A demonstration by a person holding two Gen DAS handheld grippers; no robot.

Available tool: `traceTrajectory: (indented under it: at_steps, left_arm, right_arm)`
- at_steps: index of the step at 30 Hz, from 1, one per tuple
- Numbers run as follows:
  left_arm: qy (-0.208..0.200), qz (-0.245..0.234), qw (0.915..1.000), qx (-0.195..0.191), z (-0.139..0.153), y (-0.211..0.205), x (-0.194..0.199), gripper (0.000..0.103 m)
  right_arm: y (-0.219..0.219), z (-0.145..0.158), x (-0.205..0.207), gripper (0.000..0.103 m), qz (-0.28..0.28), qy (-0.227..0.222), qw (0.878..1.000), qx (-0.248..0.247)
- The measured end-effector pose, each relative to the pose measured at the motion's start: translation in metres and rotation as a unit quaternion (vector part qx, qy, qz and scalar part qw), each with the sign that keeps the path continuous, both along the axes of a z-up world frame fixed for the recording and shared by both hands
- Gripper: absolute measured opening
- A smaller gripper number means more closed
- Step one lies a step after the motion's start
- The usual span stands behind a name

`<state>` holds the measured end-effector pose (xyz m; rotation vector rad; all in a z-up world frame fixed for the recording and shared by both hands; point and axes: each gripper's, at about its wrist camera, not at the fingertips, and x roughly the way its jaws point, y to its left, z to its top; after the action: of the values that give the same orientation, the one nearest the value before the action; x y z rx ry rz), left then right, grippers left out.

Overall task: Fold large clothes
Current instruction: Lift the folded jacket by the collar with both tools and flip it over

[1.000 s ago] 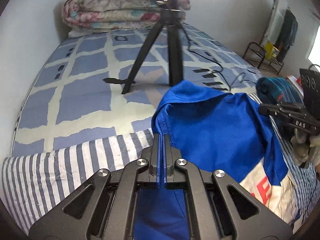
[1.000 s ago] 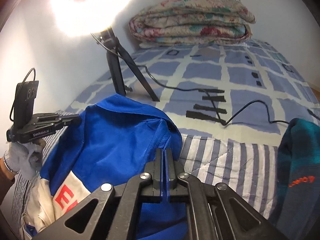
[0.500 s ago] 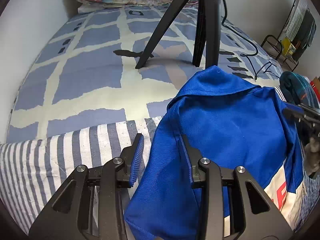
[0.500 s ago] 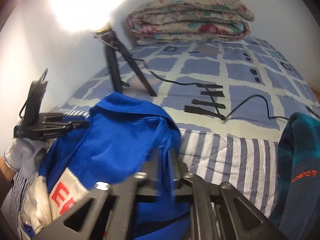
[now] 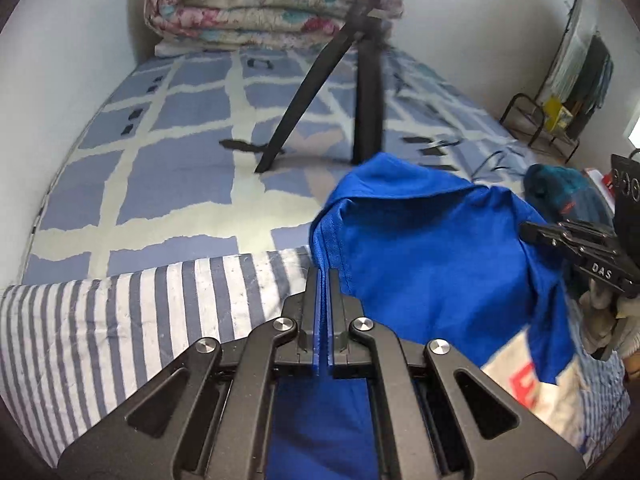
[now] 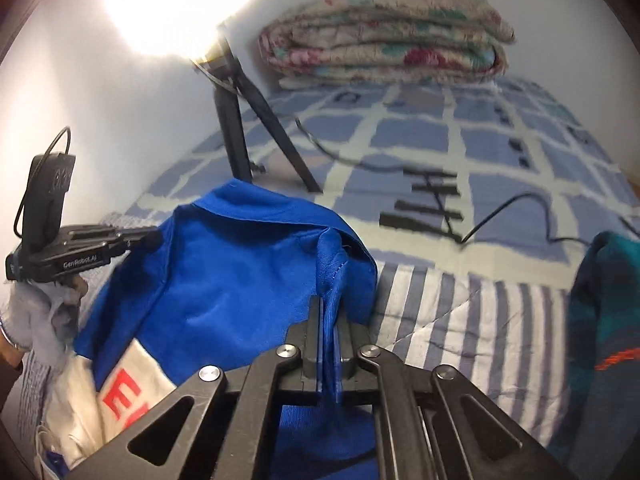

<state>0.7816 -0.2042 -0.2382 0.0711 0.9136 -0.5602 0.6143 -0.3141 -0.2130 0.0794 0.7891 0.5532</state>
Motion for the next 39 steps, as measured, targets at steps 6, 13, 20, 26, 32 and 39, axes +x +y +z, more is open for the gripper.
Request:
traceTrajectory:
  at_steps: [6, 13, 20, 26, 32, 39]
  left_arm:
    - [-0.029, -0.017, 0.9994, -0.008, 0.040, 0.008, -0.043, 0.000]
    - [-0.054, -0.017, 0.9976, -0.039, 0.090, 0.035, -0.112, 0.000]
    - [-0.069, -0.024, 0.9960, -0.051, 0.129, 0.058, -0.200, 0.000]
    - [-0.067, -0.034, 0.9956, -0.057, 0.140, 0.079, -0.273, 0.000]
    - [-0.047, -0.053, 0.9967, -0.040, 0.121, 0.092, -0.349, 0.000]
    - [0.010, -0.061, 0.9981, -0.001, 0.058, 0.099, -0.408, 0.000]
  right_arm:
    - [-0.009, 0.045, -0.038, 0.000, 0.000, -0.042, 0.999, 0.026]
    - [-0.018, 0.084, -0.109, 0.000, 0.007, -0.074, 0.996, 0.046]
    - [-0.019, 0.118, -0.201, 0.000, 0.015, -0.092, 0.995, 0.046]
    - [-0.019, 0.123, -0.297, 0.000, 0.020, -0.100, 0.994, 0.037]
    - [-0.022, 0.099, -0.376, 0.000, 0.022, -0.077, 0.997, 0.017]
    - [-0.015, 0.035, -0.438, 0.000, 0.021, -0.021, 0.999, -0.028]
